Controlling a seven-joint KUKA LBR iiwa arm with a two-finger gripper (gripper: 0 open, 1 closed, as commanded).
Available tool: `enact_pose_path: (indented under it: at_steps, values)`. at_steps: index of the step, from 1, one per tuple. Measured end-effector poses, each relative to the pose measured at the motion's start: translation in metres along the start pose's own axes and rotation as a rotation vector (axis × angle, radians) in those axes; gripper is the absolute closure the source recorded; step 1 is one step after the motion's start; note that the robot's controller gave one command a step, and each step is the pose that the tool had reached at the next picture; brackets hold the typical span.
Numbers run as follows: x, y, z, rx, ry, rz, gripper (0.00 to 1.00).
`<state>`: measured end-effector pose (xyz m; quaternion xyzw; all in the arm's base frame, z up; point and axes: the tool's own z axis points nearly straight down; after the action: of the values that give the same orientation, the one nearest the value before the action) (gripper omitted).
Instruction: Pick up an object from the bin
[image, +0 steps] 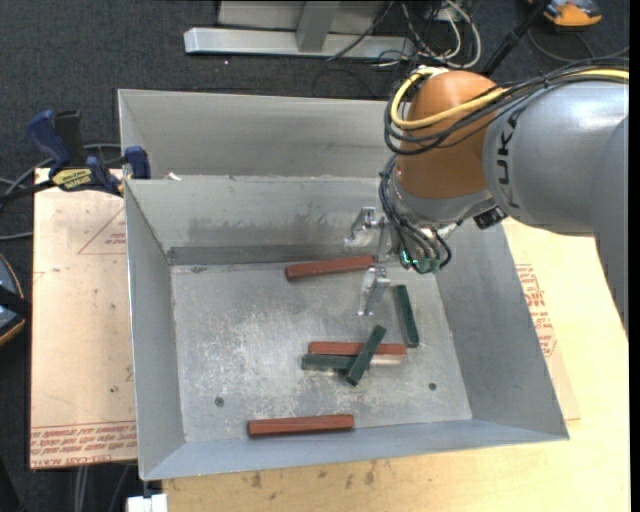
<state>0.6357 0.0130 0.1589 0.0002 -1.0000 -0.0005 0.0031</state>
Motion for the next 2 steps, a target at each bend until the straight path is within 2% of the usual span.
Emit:
enact_pose_path:
  at_steps: [1, 2]
  values:
    - [-0.002, 0.0, -0.005, 0.0, -0.008, 0.0, 0.0]
    - [0.041, 0.009, 0.052, 0.0, -0.01, -0.117, 0.0]
